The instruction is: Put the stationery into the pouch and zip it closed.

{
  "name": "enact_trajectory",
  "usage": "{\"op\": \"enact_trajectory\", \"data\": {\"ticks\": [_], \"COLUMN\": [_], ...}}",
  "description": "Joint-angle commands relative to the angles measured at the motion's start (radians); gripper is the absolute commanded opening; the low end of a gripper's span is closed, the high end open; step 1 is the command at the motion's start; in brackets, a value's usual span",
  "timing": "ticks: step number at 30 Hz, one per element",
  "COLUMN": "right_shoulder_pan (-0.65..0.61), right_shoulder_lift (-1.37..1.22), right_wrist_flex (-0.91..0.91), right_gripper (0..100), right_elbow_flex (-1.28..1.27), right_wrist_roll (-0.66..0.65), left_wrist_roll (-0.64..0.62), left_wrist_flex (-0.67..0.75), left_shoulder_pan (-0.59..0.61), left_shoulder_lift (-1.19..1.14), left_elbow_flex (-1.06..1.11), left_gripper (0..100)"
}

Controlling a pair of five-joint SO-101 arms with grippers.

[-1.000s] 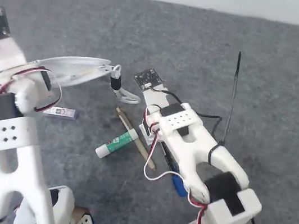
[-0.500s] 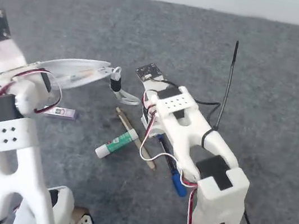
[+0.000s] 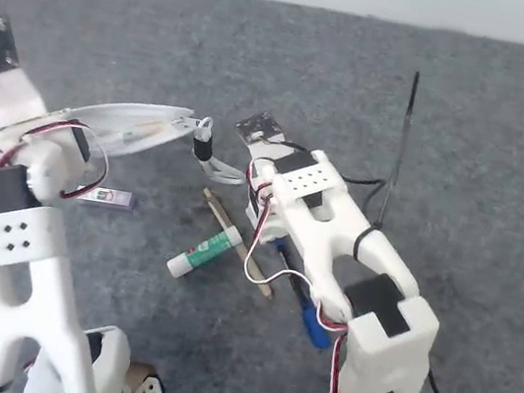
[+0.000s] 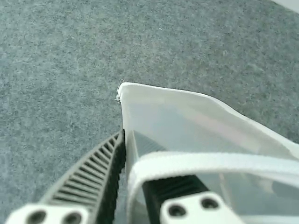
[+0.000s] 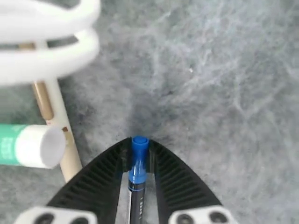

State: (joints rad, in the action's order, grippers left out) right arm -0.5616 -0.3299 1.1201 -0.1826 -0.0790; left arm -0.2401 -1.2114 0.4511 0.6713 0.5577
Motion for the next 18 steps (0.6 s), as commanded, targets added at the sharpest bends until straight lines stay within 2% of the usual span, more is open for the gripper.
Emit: {"op": "enact_trajectory", "data": {"ticks": [1, 14, 18], "right_shoulder_pan": [0.013, -0.001, -0.044], "right_shoulder_lift": [0.105, 0.363, 0.467], "right_wrist_flex": [0.013, 0.012, 0.012], "right_gripper": [0.6, 0.6, 0.6], "right_elbow_flex": [-0.002, -0.112, -0.172], "right_wrist_roll": [-0.002, 0.002, 0.002], "left_wrist_roll": [0.014, 0.014, 0.014], "left_wrist_flex": [0.006, 0.006, 0.006], "left_shoulder_pan": [0.003, 0.003, 0.003], "left_shoulder_lift": [0.008, 0.008, 0.008], "left_elbow_flex": [-0.001, -0.001, -0.001], "left_gripper": [1, 1, 1]}}
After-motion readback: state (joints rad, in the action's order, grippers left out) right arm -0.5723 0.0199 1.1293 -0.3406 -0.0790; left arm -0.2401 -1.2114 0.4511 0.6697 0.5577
